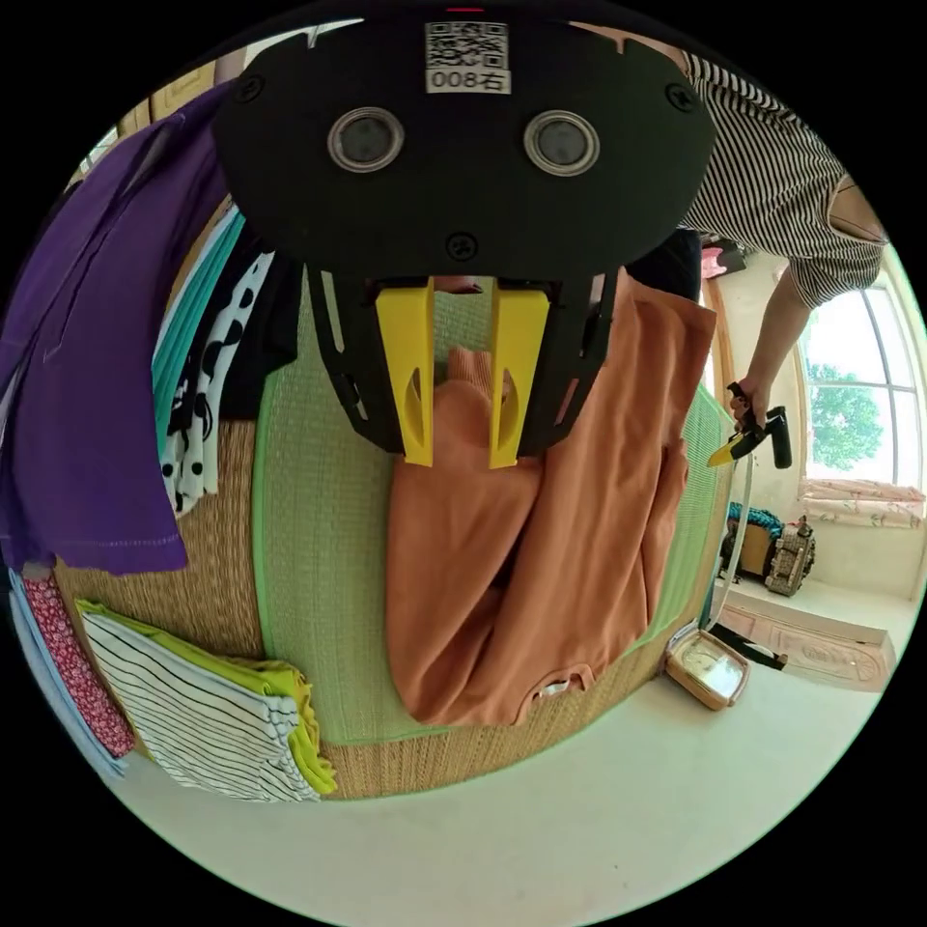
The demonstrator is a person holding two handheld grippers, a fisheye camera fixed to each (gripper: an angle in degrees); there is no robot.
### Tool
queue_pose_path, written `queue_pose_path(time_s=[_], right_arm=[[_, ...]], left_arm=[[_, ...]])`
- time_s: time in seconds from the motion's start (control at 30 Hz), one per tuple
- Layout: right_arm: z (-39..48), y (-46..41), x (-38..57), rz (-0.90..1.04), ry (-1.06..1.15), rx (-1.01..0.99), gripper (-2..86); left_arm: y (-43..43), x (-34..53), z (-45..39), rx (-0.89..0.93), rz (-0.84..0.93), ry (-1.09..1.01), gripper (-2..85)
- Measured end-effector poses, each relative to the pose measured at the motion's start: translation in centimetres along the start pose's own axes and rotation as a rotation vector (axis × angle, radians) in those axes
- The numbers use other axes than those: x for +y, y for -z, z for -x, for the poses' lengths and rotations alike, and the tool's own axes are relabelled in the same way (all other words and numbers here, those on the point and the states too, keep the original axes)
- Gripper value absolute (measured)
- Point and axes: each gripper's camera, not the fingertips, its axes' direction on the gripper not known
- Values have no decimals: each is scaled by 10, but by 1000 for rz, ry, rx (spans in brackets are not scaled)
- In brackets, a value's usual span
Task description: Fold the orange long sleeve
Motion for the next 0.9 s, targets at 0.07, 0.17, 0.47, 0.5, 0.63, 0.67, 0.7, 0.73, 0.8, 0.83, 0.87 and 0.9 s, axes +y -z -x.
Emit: queue_pose_path(time_s=[0.07,0.17,0.47,0.5,0.63,0.67,0.7,0.73,0.8,0.83,0.87,0.9], right_arm=[[-2,-15,10,9,-16,38,103],[-4,-41,19,36,-35,54,104],[-3,-89,-2,51,-81,23,57],[-2,-92,-3,56,-76,20,47],[10,-79,-3,52,-15,24,19],[13,-75,-3,50,-3,25,17],[19,-65,-3,40,23,31,13],[26,-52,-5,28,52,49,11],[40,-26,-9,10,110,94,9],[49,-5,-14,0,152,145,9],[54,6,-16,-5,171,179,9],[61,31,-23,-13,202,267,11]], left_arm=[[-10,-7,-4,-37,14,-13,137],[-33,-22,2,-97,53,18,137],[-70,-55,34,-116,127,102,67],[-68,-56,37,-97,115,93,49],[-55,-61,40,-77,75,59,35],[-50,-63,40,-91,72,35,33],[-42,-66,40,-102,60,13,32],[-38,-67,41,-110,50,6,31],[-9,-76,45,-149,-9,-21,31],[0,-79,46,-166,-27,-30,31],[23,-87,49,-220,-65,-43,31],[50,-94,53,-285,-119,-45,33]])
